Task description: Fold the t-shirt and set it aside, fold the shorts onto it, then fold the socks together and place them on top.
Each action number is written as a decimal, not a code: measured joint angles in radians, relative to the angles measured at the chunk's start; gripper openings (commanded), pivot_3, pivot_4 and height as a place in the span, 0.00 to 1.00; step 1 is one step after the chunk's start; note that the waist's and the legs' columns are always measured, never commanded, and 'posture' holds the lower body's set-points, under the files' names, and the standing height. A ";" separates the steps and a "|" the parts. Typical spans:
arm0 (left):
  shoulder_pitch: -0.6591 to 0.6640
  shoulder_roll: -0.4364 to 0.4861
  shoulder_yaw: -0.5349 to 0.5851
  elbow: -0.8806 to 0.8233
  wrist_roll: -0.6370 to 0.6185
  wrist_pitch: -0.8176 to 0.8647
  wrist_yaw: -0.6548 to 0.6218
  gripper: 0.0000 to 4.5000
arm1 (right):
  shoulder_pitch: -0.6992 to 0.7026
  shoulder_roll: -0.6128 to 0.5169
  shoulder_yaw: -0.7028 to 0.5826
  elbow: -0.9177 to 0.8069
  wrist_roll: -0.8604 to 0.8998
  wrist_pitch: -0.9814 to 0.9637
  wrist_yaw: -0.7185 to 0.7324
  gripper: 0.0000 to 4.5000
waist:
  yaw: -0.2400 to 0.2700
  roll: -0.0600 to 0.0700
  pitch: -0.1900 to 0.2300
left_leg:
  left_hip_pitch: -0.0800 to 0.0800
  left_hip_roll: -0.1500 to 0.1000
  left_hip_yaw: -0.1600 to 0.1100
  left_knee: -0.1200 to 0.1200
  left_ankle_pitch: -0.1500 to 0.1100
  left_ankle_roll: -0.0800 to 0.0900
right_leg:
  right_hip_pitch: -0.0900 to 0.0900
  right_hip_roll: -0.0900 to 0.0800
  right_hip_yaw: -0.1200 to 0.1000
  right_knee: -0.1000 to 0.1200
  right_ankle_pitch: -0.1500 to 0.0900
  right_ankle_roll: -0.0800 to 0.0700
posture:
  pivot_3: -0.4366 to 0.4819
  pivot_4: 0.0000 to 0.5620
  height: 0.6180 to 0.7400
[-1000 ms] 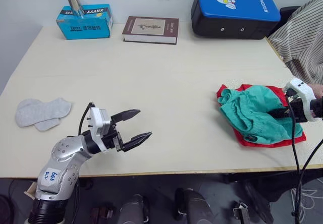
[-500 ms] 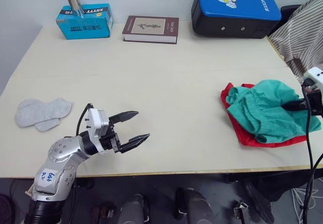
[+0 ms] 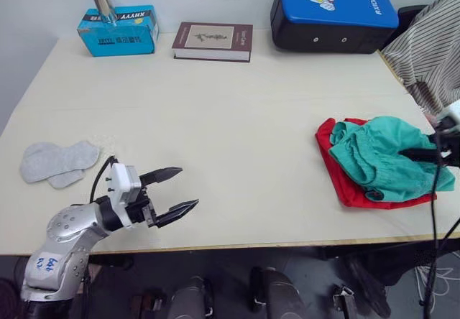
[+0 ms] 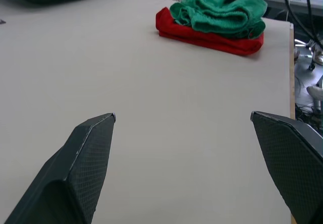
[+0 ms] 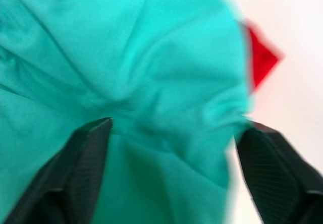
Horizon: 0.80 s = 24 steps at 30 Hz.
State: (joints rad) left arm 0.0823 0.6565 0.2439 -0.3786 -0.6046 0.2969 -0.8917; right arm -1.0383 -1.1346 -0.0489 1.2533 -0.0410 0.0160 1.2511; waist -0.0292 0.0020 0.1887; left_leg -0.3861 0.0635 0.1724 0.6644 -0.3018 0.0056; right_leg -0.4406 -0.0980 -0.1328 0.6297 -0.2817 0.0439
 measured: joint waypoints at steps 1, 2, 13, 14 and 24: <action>0.025 0.007 0.025 0.001 0.000 -0.001 -0.002 1.00 | 0.015 -0.020 -0.014 -0.019 0.012 -0.057 0.020 1.00 | -0.001 0.000 0.000 | 0.000 0.001 0.000 0.000 0.000 -0.001 | 0.000 0.000 0.000 0.000 0.000 0.000 | 0.48 0.27 1.00; 0.057 0.014 0.055 0.002 0.000 -0.003 -0.005 1.00 | 0.035 -0.041 -0.028 -0.040 0.020 -0.114 0.041 1.00 | -0.001 0.000 0.000 | 0.000 0.002 0.001 0.000 -0.001 -0.001 | 0.000 0.000 0.001 0.000 0.000 0.000 | 0.48 0.27 1.00; 0.343 -0.044 0.372 0.085 0.028 -0.123 0.017 1.00 | 0.555 0.232 -0.113 -0.912 0.304 -0.157 0.060 1.00 | -0.028 -0.006 -0.003 | 0.014 0.009 0.003 -0.003 -0.006 -0.006 | 0.009 0.002 0.003 0.000 -0.002 -0.004 | 0.48 0.27 1.00; 0.363 -0.061 0.396 0.103 0.031 -0.136 0.026 1.00 | 0.589 0.292 -0.086 -1.033 0.336 -0.093 0.014 1.00 | -0.027 -0.006 -0.003 | 0.013 0.009 0.003 -0.003 -0.006 -0.006 | 0.008 0.002 0.004 0.001 -0.002 -0.004 | 0.48 0.27 1.00; 0.592 -0.271 0.652 0.277 0.049 -0.273 0.148 1.00 | 0.959 0.527 0.038 -1.463 0.357 -0.119 -0.174 1.00 | 0.005 -0.022 -0.012 | 0.012 0.002 -0.003 0.003 -0.024 0.009 | 0.017 -0.008 -0.002 -0.007 -0.001 -0.002 | 0.48 0.27 1.00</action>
State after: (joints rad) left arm 0.6742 0.3856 0.8960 -0.1019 -0.5559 0.0238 -0.7433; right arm -0.0796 -0.6072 -0.0110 -0.2102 0.3156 -0.1026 1.0766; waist -0.0245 -0.0202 0.1763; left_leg -0.3746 0.0659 0.1693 0.6670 -0.3261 0.0148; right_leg -0.4235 -0.1059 -0.1349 0.6231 -0.2831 0.0415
